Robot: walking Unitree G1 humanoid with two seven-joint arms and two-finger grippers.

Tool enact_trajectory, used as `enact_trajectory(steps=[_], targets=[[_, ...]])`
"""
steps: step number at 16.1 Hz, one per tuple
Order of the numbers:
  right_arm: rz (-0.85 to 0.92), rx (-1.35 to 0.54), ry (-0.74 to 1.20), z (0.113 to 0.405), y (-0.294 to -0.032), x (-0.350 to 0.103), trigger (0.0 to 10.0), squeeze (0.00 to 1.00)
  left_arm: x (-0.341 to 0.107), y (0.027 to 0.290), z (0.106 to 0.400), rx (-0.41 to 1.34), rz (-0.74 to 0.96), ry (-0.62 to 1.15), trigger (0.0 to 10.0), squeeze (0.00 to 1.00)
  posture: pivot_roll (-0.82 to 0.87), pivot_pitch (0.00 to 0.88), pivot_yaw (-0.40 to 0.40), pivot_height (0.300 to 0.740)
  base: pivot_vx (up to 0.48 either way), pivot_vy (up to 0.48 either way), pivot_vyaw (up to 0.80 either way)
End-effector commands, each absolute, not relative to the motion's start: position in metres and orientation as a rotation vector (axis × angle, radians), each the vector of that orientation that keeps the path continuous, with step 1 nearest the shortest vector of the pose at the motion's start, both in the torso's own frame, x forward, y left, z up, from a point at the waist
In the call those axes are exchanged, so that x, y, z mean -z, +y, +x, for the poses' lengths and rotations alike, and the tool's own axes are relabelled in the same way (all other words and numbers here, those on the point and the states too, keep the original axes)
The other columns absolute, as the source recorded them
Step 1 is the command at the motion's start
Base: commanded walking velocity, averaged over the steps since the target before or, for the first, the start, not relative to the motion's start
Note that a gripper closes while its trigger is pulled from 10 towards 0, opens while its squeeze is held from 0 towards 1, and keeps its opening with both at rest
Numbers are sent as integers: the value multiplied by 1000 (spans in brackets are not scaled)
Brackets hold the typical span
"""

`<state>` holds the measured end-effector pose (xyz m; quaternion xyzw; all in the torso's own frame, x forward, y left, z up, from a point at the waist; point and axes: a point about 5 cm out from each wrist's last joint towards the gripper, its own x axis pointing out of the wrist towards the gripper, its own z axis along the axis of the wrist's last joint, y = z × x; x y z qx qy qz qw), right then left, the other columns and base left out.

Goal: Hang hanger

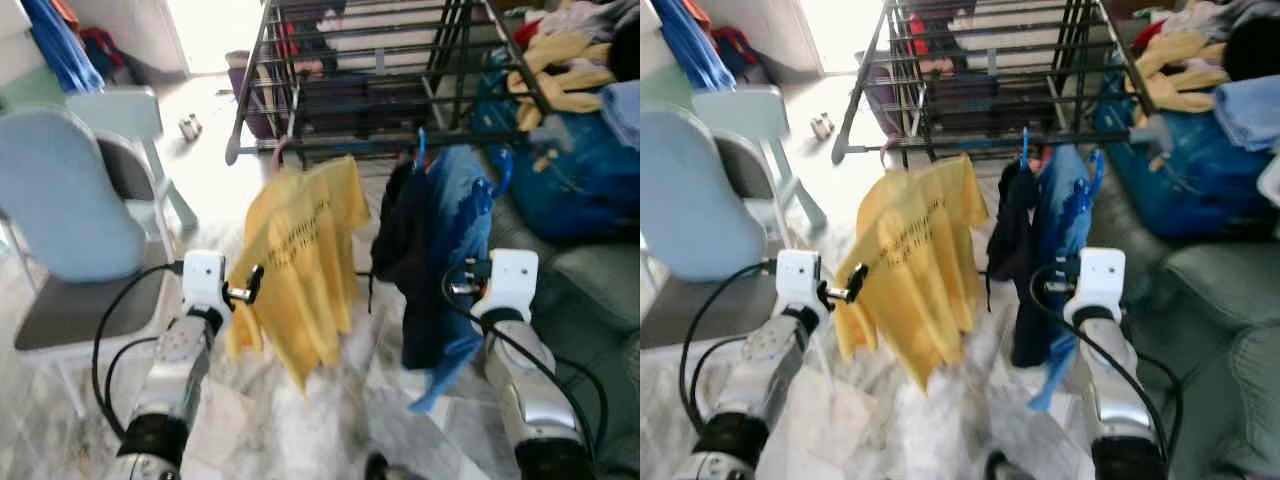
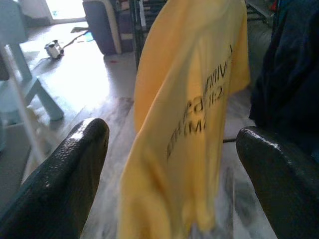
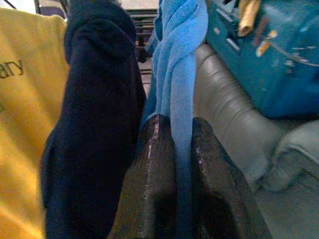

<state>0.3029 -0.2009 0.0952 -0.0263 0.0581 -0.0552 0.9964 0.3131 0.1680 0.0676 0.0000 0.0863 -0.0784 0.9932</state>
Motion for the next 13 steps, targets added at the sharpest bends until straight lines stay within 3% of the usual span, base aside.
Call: enact_trajectory(steps=[1,13], targets=[[-52,90,84,307,-193,-103,10000,0,-70,175,314,134,11,170,10000,0,-143,0,83,740,-364,0,0],[-41,6,88,314,-182,-106,10000,0,-70,172,315,123,10,169,10000,0,-144,0,75,740,-364,0,0]])
